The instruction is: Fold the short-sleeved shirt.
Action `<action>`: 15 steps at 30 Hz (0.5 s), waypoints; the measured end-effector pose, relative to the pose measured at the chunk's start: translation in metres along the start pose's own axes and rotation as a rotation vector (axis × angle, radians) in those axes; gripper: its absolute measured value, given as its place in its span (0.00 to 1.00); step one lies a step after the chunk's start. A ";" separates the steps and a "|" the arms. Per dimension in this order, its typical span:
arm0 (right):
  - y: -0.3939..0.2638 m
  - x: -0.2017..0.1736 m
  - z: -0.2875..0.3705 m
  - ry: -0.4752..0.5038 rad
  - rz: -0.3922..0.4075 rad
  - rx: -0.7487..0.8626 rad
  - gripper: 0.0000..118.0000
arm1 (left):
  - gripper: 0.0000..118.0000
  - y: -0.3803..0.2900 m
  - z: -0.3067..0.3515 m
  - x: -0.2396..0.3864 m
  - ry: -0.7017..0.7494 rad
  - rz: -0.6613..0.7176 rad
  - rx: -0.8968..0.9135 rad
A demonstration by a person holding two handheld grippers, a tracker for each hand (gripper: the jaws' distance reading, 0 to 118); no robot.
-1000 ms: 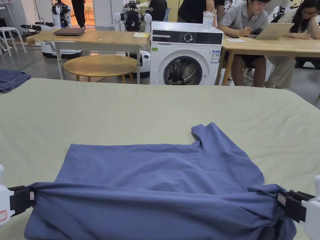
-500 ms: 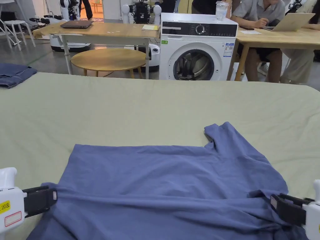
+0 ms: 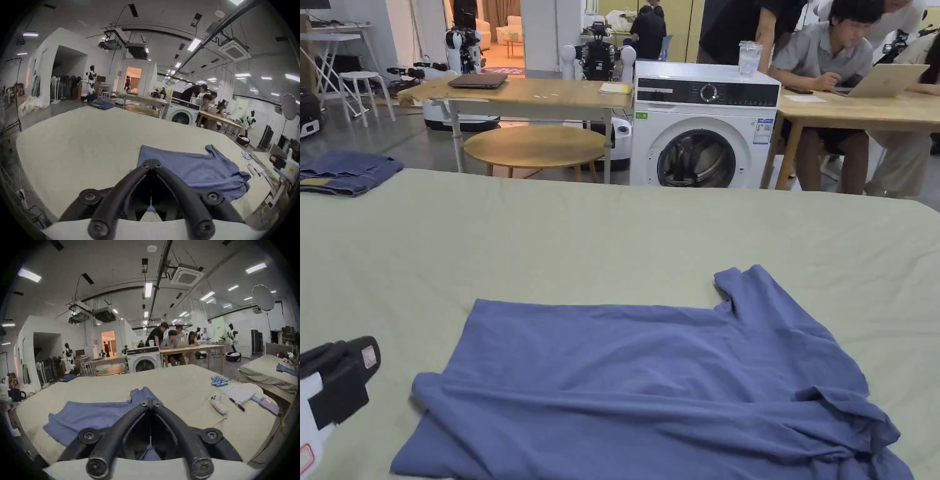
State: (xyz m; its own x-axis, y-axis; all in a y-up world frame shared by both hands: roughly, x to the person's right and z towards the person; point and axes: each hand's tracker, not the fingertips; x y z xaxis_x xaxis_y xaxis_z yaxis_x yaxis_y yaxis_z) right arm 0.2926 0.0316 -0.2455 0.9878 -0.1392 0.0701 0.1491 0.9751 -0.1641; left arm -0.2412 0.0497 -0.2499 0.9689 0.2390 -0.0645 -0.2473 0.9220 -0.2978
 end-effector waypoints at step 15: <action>-0.043 0.016 -0.013 -0.011 0.005 -0.206 0.00 | 0.97 -0.063 -0.115 -0.046 0.101 0.032 -0.604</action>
State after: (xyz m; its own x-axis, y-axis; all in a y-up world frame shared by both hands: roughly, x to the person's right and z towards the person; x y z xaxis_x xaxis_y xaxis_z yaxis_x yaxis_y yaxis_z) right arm 0.3030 -0.0153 -0.2502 0.9881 -0.1316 0.0791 0.1515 0.9198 -0.3619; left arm -0.2690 -0.0546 -0.3378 0.9647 0.2067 -0.1634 -0.2547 0.5723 -0.7795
